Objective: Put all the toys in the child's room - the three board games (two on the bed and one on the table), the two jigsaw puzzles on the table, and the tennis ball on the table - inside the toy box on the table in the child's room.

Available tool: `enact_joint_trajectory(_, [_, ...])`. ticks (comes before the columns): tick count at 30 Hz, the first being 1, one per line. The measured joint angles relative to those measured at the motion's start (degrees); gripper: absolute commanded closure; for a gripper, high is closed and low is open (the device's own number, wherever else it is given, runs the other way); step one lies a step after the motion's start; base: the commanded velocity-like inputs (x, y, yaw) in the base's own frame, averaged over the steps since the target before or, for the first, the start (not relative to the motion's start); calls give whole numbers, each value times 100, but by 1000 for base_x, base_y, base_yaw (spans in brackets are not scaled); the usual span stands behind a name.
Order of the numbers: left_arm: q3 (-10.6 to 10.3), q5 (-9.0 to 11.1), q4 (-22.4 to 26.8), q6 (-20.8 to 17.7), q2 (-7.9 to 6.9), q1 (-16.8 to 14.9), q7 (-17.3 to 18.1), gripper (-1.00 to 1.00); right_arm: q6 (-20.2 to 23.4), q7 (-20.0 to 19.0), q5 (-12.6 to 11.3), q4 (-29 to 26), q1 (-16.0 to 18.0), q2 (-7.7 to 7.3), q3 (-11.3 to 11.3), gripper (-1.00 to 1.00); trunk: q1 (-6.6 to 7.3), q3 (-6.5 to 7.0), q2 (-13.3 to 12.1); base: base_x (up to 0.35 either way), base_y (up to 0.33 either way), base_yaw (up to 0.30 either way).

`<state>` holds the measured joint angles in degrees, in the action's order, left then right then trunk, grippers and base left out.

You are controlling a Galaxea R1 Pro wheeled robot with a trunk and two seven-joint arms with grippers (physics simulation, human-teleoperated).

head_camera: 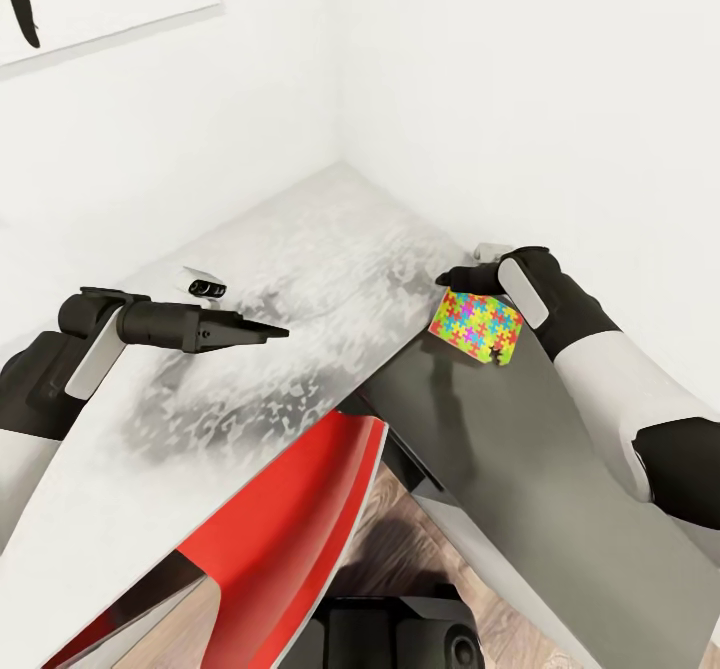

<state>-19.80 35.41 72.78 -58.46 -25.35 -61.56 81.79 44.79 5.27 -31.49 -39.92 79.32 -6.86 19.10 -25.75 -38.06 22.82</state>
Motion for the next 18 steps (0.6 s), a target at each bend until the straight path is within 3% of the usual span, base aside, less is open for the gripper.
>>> enact_joint_trajectory(18, [6,0,7,0,7,1,0,-100,1,-6,94,8,7,0,-1,-100,0,0,0,0,0,0])
